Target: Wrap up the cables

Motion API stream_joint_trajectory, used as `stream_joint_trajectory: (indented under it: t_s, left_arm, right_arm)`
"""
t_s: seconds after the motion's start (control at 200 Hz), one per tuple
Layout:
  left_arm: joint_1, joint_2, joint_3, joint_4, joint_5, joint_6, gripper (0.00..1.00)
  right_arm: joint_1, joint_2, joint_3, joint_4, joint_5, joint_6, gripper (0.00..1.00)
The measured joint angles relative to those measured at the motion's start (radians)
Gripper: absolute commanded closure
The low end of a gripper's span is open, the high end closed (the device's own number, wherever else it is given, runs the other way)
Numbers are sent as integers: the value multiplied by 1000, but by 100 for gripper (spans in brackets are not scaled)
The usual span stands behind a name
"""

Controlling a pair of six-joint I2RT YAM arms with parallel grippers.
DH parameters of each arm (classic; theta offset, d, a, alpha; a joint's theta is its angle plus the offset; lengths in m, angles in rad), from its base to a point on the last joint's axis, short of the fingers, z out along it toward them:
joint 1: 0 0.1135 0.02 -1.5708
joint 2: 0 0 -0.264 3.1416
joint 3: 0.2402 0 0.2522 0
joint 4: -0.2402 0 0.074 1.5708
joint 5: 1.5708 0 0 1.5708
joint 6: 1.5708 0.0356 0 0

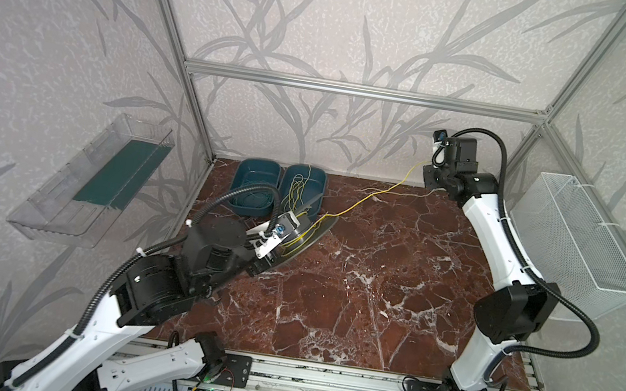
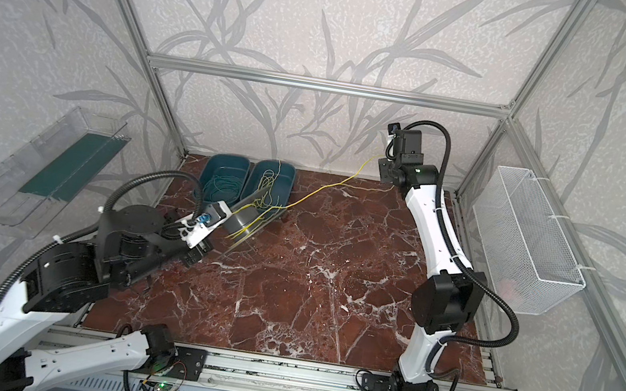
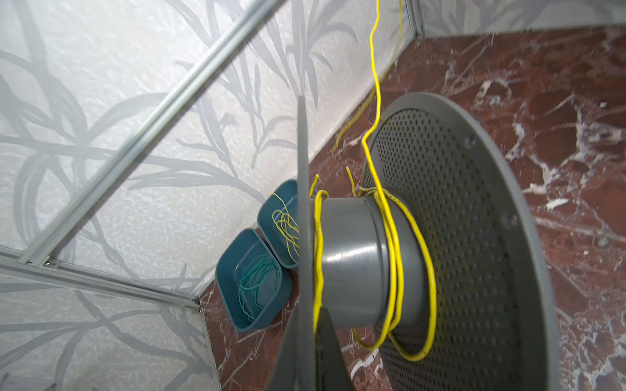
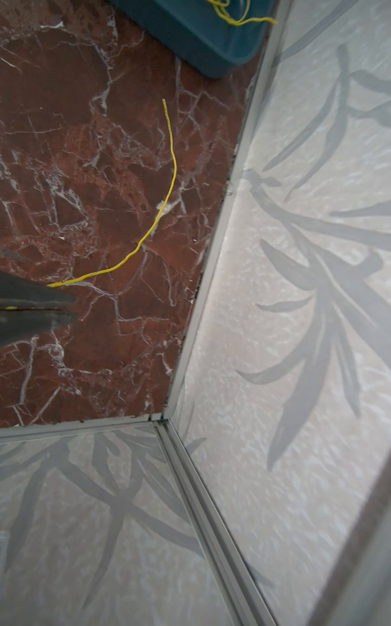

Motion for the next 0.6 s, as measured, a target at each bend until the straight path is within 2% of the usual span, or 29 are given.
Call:
stream_joint_trajectory:
  t_s: [0.185, 0.39, 0.495, 0.6]
  left_arm:
    - [0, 72, 145, 24, 24, -17, 100]
    - [23, 244, 367, 92, 18, -72, 100]
    - [82, 343, 503, 138, 30, -149, 100]
    - [193, 437, 631, 158, 65, -261, 100]
  right_arm:
    - [34, 16, -123, 52, -10, 37, 100]
    - [116, 24, -235, 113, 8, 92, 100]
    - [180, 37, -272, 134, -9, 133, 100]
    - [251, 47, -300, 155, -39, 174, 100]
